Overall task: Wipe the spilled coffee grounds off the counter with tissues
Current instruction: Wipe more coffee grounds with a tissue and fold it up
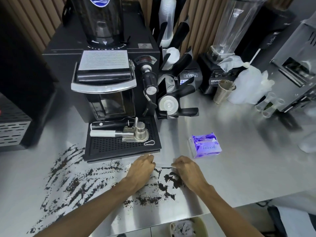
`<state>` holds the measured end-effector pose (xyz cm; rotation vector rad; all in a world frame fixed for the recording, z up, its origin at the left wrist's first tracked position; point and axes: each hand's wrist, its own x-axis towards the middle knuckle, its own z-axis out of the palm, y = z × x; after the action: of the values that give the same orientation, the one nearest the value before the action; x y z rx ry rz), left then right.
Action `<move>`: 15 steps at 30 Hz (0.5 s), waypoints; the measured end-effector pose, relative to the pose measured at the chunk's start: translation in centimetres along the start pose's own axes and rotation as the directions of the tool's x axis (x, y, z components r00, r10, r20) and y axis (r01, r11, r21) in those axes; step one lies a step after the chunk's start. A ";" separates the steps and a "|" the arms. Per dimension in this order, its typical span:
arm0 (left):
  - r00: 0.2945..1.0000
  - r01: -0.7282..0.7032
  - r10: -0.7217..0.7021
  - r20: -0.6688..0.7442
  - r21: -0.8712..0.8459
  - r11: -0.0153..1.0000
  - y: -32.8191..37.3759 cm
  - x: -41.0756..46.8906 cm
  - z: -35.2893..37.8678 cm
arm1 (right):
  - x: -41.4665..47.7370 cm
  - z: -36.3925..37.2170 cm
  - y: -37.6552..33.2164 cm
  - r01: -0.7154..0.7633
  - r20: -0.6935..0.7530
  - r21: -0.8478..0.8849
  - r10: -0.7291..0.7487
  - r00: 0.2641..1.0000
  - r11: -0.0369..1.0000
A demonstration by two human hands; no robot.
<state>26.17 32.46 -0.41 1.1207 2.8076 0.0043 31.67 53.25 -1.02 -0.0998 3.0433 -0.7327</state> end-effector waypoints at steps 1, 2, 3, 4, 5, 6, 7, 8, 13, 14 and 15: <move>1.000 -0.021 0.021 0.004 0.007 1.000 0.0 0.1 -0.3 | -0.6 -0.2 0.1 0.005 -0.056 0.066 -0.002 0.998 0.998; 0.999 -0.038 0.038 0.001 0.014 0.999 0.1 0.4 -0.9 | -1.0 -0.5 0.2 -0.015 -0.117 0.116 0.029 0.993 0.993; 0.998 -0.060 0.061 -0.024 0.038 0.997 0.4 1.0 -1.4 | -1.3 -0.7 0.5 -0.053 -0.163 0.118 0.072 0.984 0.992; 0.996 -0.084 0.086 -0.038 0.066 0.994 0.7 1.9 -1.5 | -1.5 -1.0 0.7 -0.108 -0.194 0.080 0.122 0.973 0.991; 0.988 -0.124 0.130 -0.080 0.074 0.989 1.2 2.9 -1.5 | -1.7 -1.1 1.0 -0.166 -0.201 0.030 0.169 0.965 0.986; 0.984 -0.146 0.151 -0.089 0.060 0.987 1.7 3.8 -1.5 | -2.1 -0.9 1.1 -0.213 -0.210 -0.016 0.205 0.956 0.977; 0.981 -0.164 0.167 -0.098 0.035 0.986 2.1 4.5 -1.7 | -2.5 -0.6 1.2 -0.249 -0.217 -0.056 0.231 0.948 0.967; 0.979 -0.185 0.185 -0.089 0.008 0.983 2.2 5.0 -1.6 | -3.1 -0.1 1.0 -0.274 -0.221 -0.085 0.250 0.943 0.958; 0.940 -0.342 0.342 -0.001 -0.009 0.940 -0.1 4.4 0.0 | -6.5 2.1 -2.3 -0.336 -0.258 0.019 0.329 0.908 0.942; 0.923 -0.384 0.384 0.011 -0.009 0.923 -0.5 4.4 -0.2 | -7.0 2.3 -2.9 -0.341 -0.271 0.052 0.342 0.900 0.939; 0.909 -0.415 0.415 0.019 -0.025 0.910 -0.7 4.6 -0.5 | -7.4 2.4 -3.2 -0.353 -0.288 0.090 0.363 0.886 0.931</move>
<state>22.34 35.14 -0.48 1.6765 2.4835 0.0576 39.28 49.82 -1.74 0.6169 3.1754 -0.8329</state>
